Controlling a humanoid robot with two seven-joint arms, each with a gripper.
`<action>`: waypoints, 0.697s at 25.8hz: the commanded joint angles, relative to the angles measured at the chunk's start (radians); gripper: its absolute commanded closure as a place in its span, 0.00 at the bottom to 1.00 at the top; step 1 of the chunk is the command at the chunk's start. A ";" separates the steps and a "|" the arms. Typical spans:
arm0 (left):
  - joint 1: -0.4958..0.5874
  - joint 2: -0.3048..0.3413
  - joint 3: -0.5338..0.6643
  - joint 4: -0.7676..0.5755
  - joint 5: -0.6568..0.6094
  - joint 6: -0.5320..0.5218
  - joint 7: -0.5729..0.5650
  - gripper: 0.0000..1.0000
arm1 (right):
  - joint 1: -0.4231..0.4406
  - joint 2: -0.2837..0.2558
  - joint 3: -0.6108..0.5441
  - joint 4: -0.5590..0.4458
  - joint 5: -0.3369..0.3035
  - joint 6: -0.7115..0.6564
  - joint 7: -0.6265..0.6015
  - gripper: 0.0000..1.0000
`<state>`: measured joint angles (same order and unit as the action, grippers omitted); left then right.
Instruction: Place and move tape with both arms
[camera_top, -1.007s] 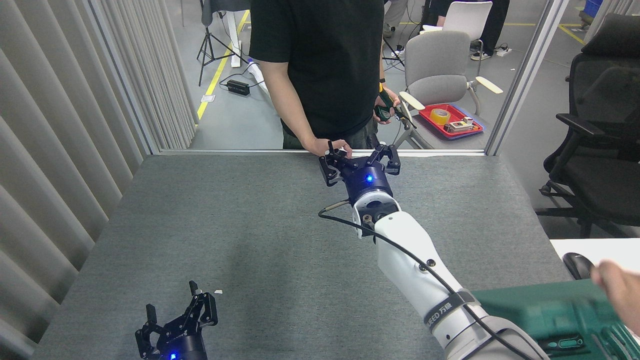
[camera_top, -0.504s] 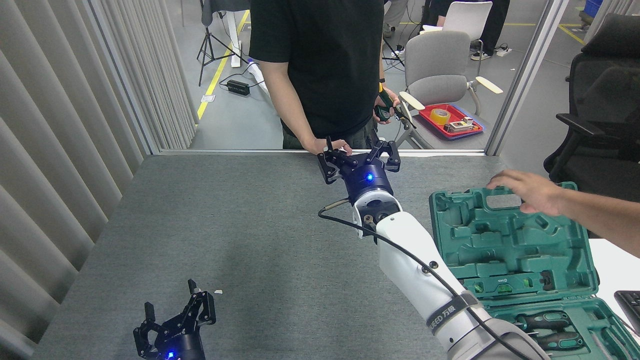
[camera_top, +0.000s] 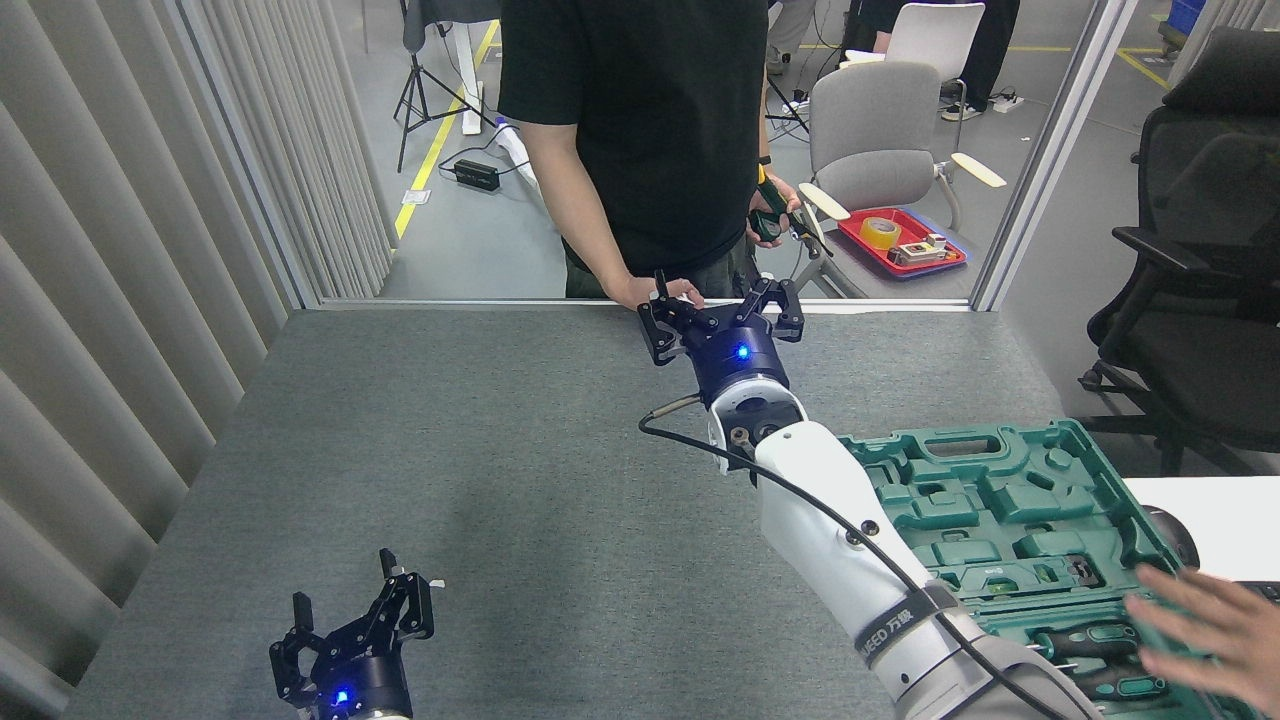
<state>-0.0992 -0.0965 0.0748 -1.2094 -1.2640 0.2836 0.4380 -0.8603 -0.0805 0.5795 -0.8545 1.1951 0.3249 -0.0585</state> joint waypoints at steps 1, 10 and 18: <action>-0.034 -0.003 -0.013 -0.001 0.000 0.002 -0.001 0.01 | 0.001 0.001 -0.004 0.000 0.001 0.003 0.000 0.00; -0.022 -0.006 -0.027 0.037 0.003 0.002 0.001 0.01 | 0.007 0.007 -0.004 0.000 0.009 0.006 0.000 0.00; -0.022 0.012 -0.026 0.030 0.005 0.000 -0.056 0.01 | 0.009 0.018 -0.079 -0.001 0.000 0.008 0.000 0.00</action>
<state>-0.1193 -0.0884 0.0484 -1.1774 -1.2585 0.2848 0.4107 -0.8529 -0.0720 0.5414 -0.8545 1.1975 0.3325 -0.0586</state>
